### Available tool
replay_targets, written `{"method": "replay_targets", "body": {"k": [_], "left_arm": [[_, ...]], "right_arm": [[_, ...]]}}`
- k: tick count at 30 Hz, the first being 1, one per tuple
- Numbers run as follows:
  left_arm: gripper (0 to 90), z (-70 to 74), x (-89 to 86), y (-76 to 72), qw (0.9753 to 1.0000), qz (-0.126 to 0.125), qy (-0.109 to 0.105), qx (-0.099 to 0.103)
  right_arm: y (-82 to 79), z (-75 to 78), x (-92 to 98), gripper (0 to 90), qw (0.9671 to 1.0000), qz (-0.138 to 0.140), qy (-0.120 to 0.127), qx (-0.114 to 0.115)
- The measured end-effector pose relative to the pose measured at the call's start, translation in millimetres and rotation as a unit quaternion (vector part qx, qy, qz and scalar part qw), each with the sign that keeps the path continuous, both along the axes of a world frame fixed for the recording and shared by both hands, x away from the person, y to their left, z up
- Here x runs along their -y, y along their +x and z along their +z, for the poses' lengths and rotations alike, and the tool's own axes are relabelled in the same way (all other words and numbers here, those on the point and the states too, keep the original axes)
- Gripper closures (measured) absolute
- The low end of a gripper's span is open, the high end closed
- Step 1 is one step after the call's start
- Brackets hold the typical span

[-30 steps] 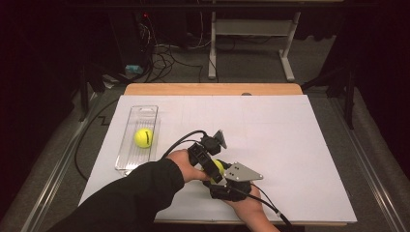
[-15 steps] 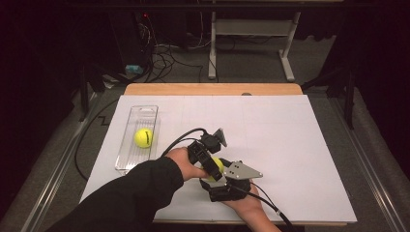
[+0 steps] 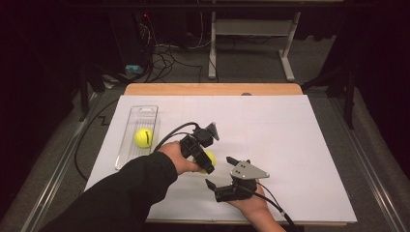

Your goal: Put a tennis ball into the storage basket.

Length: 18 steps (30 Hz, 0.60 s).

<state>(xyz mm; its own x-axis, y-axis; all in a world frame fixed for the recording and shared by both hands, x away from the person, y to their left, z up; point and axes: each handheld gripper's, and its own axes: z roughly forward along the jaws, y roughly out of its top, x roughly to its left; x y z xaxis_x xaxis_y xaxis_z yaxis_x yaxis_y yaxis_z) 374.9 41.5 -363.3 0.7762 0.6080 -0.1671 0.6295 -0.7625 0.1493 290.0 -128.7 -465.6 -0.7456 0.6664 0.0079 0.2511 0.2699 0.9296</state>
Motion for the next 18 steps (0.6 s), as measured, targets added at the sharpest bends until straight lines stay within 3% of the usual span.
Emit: {"method": "replay_targets", "body": {"k": [18], "left_arm": [[26.6, 10.0, -46.5, 13.2, 0.9989, 0.044, 0.009, 0.008]], "right_arm": [[5.0, -0.9, 50.9, 0.1, 0.9979, -0.06, -0.023, 0.001]]}}
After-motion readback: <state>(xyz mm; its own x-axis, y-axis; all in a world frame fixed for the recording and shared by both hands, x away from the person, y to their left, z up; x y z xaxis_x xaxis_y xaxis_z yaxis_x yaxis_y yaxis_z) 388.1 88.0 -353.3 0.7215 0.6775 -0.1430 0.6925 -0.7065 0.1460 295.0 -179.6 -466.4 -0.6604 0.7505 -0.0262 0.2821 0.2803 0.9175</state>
